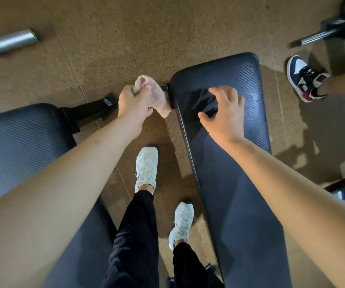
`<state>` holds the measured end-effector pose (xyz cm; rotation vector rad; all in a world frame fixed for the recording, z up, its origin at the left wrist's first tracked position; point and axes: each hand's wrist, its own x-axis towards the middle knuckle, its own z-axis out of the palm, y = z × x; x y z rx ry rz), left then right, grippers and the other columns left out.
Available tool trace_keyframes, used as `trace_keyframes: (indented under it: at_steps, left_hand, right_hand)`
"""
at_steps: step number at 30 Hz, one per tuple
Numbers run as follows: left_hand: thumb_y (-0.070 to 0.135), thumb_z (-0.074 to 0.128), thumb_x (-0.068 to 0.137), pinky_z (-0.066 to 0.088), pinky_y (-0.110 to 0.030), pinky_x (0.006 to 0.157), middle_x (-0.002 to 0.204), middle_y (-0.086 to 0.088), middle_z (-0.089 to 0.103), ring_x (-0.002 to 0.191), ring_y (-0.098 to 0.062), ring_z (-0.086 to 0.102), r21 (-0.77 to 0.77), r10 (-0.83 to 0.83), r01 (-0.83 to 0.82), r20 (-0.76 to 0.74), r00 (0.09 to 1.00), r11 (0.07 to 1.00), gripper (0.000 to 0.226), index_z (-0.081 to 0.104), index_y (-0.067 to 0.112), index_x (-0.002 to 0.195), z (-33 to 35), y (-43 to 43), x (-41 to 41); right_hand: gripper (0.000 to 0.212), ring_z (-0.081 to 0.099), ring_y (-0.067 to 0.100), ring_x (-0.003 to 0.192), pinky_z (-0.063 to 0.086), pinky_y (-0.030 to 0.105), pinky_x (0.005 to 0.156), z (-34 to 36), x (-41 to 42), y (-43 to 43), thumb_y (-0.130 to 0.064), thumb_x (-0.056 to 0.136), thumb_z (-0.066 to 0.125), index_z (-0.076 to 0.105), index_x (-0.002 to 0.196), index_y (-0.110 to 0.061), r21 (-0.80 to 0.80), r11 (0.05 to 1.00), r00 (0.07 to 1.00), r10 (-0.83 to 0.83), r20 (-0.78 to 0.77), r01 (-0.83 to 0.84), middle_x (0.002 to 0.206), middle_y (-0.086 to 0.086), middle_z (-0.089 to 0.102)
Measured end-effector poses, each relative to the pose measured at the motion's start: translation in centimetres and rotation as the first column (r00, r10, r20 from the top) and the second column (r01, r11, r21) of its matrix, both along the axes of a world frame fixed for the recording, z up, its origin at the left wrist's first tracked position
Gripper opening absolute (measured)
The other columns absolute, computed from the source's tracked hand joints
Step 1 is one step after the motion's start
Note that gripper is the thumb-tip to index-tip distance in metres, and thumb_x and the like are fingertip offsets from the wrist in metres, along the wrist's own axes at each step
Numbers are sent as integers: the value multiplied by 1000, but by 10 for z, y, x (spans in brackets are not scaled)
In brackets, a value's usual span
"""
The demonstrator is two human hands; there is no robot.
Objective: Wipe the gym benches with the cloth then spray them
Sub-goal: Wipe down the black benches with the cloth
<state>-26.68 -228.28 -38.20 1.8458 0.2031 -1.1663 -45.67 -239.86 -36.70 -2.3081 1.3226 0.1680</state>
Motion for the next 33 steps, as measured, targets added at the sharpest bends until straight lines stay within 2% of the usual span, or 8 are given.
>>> trace_keyframes:
  at_steps: [4,9,11,13,16,21,27,33]
  left_hand:
    - [35,59,102,55,-40,103,129,3,60,121,-16,60,-95,29,-37,-81,996,995,19,51,30,119,-8,-26,2]
    - [51,51,102,49,-35,99,123,2,66,114,-11,62,-165,-181,167,-74,981,972,35,61,26,123,-23,-47,6]
    - [50,49,103,47,-31,102,119,5,68,114,-9,62,-155,-308,306,15,951,939,30,64,28,117,-29,-52,9]
    - [40,54,103,46,-25,94,109,7,69,110,-9,63,-78,-455,470,155,877,879,14,65,30,104,-31,-59,12]
    - [36,69,95,53,-25,94,117,6,74,116,-12,67,-13,-515,545,311,799,838,7,74,33,98,-39,-72,13]
    - [33,71,95,44,-2,79,95,32,68,89,18,60,55,-616,666,444,651,744,12,77,43,98,-31,-103,9]
    - [36,64,98,45,-12,76,100,27,69,98,3,63,182,-720,786,558,413,591,18,78,44,105,-27,-155,-16]
    - [36,53,102,49,-33,97,124,5,71,118,-16,63,206,-712,882,678,183,424,28,73,28,120,-36,-204,-55]
  right_hand:
    - [96,13,50,148,34,66,111,-10,-24,-2,-61,79,73,20,157,-41,111,994,942,19,-336,20,168,8,10]
    - [103,1,53,150,29,68,115,-19,-31,0,-62,82,72,6,159,-44,141,990,936,53,-347,-4,170,5,-4]
    - [103,1,53,151,29,69,115,-20,-32,-1,-62,82,72,6,159,-44,142,990,937,51,-344,-2,170,5,-4]
    - [102,0,53,151,30,70,114,-20,-33,0,-60,82,72,8,159,-43,147,989,943,51,-328,-3,171,4,-4]
    - [94,1,50,152,32,70,113,-18,-40,0,-51,86,74,16,159,-40,157,987,961,67,-270,-25,171,2,1]
    - [79,25,42,147,45,60,106,-13,-85,12,-34,88,75,36,156,-29,66,998,983,27,-182,-15,168,8,20]
    - [86,23,44,144,38,63,108,-16,-156,49,-46,86,74,29,157,-33,19,947,895,-297,-332,321,167,9,18]
    - [94,4,45,153,31,64,116,-22,-192,71,-53,88,70,11,160,-40,138,918,878,-300,-372,372,171,0,0]
